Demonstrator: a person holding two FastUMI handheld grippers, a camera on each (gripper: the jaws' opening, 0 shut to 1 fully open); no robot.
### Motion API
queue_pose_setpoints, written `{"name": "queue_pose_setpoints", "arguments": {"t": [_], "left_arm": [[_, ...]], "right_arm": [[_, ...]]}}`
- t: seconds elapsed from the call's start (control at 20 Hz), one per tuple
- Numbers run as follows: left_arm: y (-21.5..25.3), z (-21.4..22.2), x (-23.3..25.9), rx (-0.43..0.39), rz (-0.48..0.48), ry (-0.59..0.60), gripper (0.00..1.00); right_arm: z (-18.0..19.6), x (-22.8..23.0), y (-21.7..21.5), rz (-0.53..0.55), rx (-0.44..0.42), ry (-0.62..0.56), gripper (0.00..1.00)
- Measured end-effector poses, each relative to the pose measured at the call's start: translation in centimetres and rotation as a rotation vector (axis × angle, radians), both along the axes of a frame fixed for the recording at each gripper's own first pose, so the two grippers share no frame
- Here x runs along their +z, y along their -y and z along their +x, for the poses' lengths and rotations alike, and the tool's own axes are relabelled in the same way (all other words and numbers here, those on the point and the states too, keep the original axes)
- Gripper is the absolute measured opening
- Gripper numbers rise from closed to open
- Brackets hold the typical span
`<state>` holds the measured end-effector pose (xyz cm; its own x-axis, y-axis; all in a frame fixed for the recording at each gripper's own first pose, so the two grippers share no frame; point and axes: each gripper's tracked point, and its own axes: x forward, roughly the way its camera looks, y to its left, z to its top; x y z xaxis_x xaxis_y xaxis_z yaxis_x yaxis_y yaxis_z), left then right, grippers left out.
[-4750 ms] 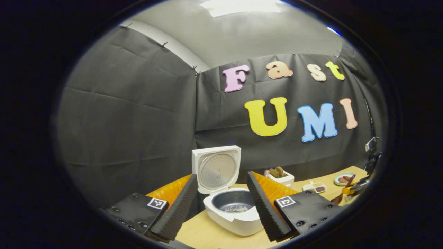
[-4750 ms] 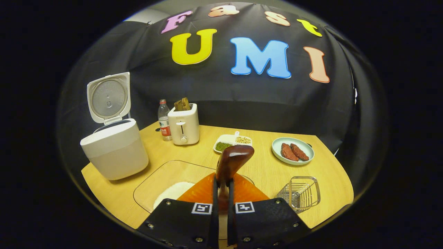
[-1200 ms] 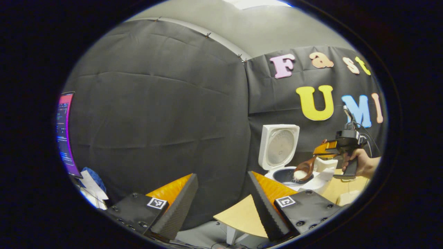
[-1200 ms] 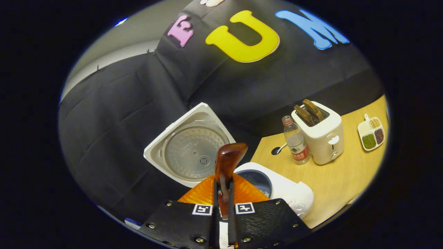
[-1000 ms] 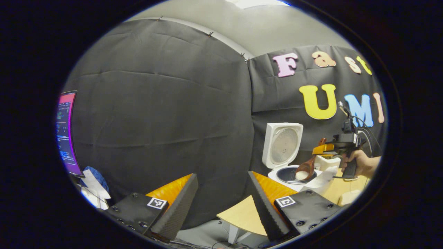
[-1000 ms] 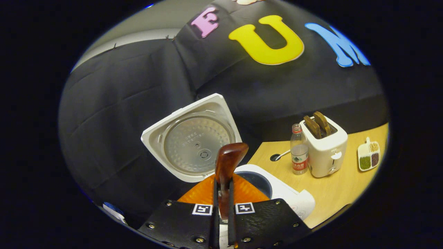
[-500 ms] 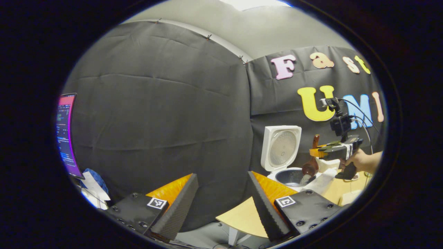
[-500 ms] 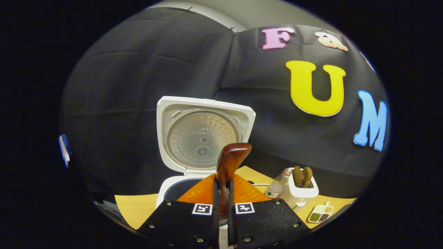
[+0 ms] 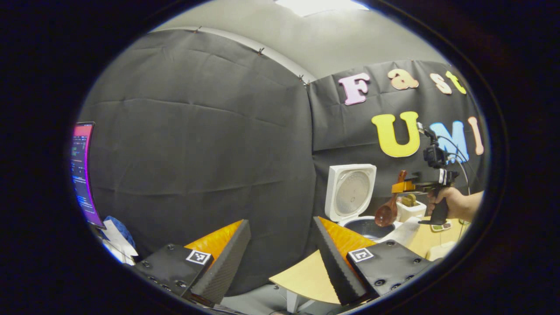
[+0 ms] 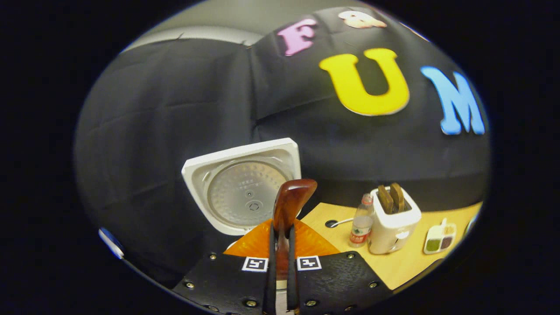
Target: Close the left gripper, press the button to open the rice cooker; take a wooden spoon from the chopstick holder with the right hand, scoop a spoonful of rice and pour it into the rice cooker, then put the wooden spoon back into the chopstick holder.
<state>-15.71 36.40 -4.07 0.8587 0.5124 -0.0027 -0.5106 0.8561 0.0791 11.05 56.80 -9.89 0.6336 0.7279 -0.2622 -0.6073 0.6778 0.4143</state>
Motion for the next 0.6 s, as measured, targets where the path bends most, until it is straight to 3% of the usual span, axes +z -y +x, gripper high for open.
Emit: {"name": "queue_pose_setpoints", "arguments": {"t": [0.25,0.6], "left_arm": [[1.0,0.6,1.0,-0.045,-0.015,0.008,0.99],[6.2,5.7,3.8,-0.145,-0.011,0.053,0.98]], "right_arm": [[1.8,0.7,4.0,0.215,-0.105,-0.219,0.1],[1.6,3.9,14.4,0.397,-0.194,-0.295,0.1]]}}
